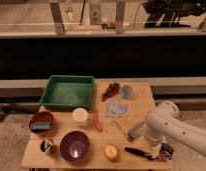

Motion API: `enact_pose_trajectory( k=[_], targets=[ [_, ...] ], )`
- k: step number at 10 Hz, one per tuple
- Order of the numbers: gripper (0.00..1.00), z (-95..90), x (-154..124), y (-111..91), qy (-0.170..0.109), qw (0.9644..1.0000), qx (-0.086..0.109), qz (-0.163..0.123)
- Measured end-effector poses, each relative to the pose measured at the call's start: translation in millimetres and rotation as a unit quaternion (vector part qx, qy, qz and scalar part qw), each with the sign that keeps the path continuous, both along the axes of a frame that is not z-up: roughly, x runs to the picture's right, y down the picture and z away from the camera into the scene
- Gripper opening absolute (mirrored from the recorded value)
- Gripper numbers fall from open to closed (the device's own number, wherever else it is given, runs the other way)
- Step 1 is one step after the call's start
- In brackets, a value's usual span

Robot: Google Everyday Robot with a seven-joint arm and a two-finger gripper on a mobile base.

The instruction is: Place brush in table surface

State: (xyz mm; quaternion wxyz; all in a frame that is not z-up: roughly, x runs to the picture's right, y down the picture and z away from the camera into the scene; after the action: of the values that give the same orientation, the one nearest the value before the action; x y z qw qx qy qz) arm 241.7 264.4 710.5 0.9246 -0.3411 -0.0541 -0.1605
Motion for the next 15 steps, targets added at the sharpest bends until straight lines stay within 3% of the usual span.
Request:
enact_pose_trajectory(
  k=[4, 7, 11, 12, 13, 15],
  targets=[
    [0.8, -11.6, 6.7, 10.4, 0.024, 0.9989, -0.011, 0.039],
    [0.8, -9.8, 19.4, 30.5, 0.018, 0.9963, 0.009, 0.084],
    [0.8, 22.8, 17.5, 54.5, 0.0, 0.9949, 0.026, 0.098],
    [0.8, 28.1, 17.3, 59.8, 0.006, 0.994, 0.038, 0.102],
    [0.77, 33.0, 18.5, 65.3, 0.012, 0.9926, 0.049, 0.111],
    [0.58, 42.7, 18.9, 68.5, 0.014, 0.9911, 0.06, 0.118]
  ],
)
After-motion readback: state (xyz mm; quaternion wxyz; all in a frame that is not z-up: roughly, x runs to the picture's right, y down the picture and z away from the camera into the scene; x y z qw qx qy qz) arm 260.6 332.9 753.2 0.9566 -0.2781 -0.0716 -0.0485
